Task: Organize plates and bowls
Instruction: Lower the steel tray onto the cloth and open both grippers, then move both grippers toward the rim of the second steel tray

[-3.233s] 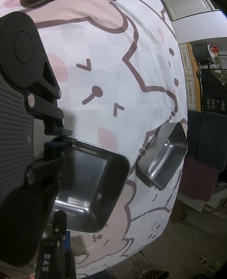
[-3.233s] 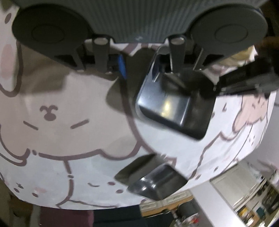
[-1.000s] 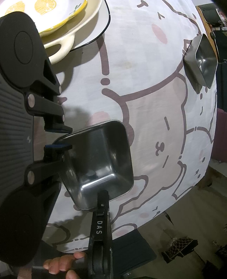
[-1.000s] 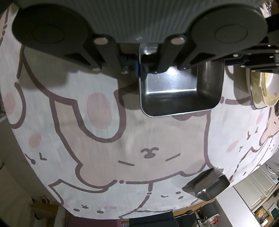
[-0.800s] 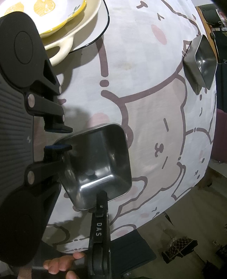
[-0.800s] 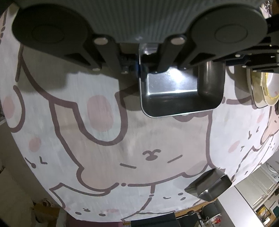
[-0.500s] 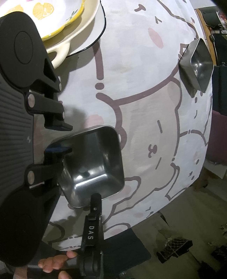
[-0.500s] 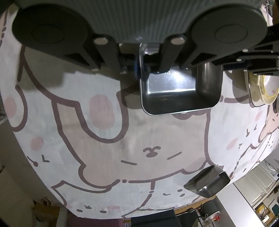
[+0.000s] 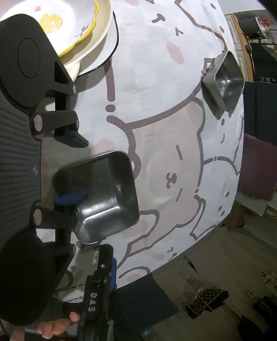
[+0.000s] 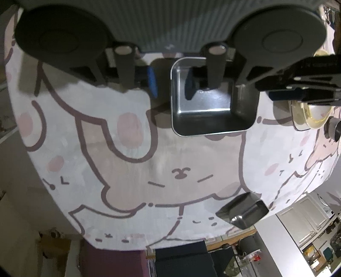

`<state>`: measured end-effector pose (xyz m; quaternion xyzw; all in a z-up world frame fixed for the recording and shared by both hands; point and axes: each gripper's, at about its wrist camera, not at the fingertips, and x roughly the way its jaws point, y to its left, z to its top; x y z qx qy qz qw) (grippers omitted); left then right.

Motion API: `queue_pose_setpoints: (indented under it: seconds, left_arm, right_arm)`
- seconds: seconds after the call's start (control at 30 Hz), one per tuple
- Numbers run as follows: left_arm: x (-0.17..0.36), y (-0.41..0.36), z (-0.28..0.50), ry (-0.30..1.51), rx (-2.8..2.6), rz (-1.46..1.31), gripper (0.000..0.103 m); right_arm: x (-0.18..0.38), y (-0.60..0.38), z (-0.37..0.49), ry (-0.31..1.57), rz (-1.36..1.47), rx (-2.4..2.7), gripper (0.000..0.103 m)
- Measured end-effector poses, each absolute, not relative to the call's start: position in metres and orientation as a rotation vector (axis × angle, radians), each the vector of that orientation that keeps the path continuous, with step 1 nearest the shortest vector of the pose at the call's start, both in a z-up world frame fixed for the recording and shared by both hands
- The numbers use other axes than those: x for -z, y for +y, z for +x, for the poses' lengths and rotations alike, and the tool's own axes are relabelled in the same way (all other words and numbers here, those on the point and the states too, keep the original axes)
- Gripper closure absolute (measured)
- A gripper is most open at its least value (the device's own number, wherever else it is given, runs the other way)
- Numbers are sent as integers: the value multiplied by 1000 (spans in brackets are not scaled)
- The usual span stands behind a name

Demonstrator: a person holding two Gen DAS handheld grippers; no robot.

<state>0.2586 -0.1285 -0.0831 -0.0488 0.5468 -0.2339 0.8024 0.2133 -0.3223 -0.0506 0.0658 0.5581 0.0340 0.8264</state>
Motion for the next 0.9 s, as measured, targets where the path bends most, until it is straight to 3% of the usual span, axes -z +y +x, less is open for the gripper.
queue_pose_setpoints:
  seconds: [0.1,0.43,0.57,0.9]
  left_arm:
    - [77,-128,256,1152,499,-101,43]
    - [56,-123,245,1070,479,-65,9]
    - [48,-115,244,1035,467,-62,2]
    - [30,-78,266,931,393,-119,0]
  right_arm:
    - [42,-326,204,1163,140,-82,56]
    - [16,-333,179,1076,124,-94,14]
    - [6,-334,171,1020,121,-85,0]
    - [-3,-317,190,880,141,-51,0]
